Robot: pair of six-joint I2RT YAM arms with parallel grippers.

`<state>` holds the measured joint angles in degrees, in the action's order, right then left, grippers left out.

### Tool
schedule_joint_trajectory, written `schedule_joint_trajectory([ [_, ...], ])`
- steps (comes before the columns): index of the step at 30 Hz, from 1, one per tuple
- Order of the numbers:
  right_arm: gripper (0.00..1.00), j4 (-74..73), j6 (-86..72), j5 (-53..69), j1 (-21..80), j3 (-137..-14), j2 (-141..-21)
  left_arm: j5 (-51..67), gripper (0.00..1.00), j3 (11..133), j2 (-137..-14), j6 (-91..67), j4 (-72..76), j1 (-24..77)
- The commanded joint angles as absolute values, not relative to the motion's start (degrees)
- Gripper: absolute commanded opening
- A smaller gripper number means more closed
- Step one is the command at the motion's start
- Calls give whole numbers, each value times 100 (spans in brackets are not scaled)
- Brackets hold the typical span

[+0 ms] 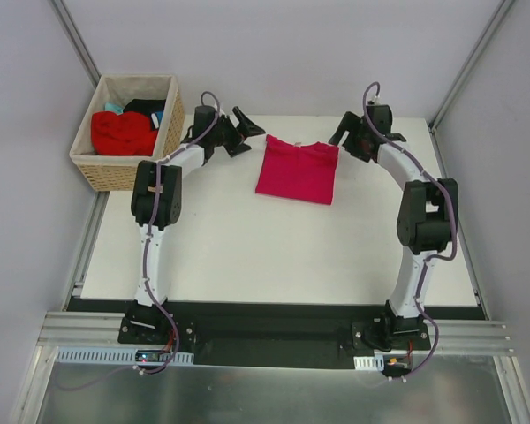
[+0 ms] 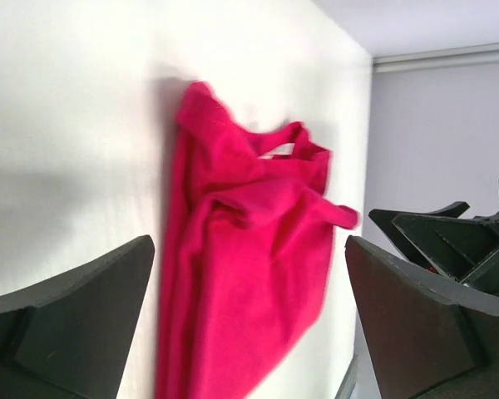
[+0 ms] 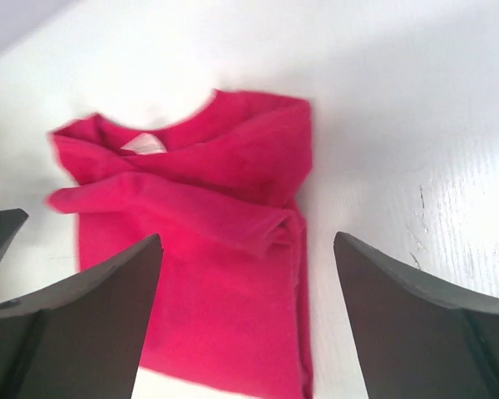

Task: Fold and stack the t-shirts

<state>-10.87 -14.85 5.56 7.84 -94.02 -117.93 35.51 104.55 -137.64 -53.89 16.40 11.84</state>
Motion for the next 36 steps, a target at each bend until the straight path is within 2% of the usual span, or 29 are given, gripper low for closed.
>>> schedule_joint_trajectory([
  [1,89,-852,-1248,510,1080,-9343,-10530,3797,99,10232,-12245,-5239,1767,1335],
  [7,90,-940,-1388,501,1450,-8588,-10038,3876,99,9309,-11541,-5440,1845,1810],
  [17,90,-721,-1442,554,1468,-7506,-9888,3701,99,7578,-11601,-5827,3111,2294],
  [36,90,-668,-1362,747,1450,-7848,-10380,3691,99,7990,-12594,-5659,3321,2030],
])
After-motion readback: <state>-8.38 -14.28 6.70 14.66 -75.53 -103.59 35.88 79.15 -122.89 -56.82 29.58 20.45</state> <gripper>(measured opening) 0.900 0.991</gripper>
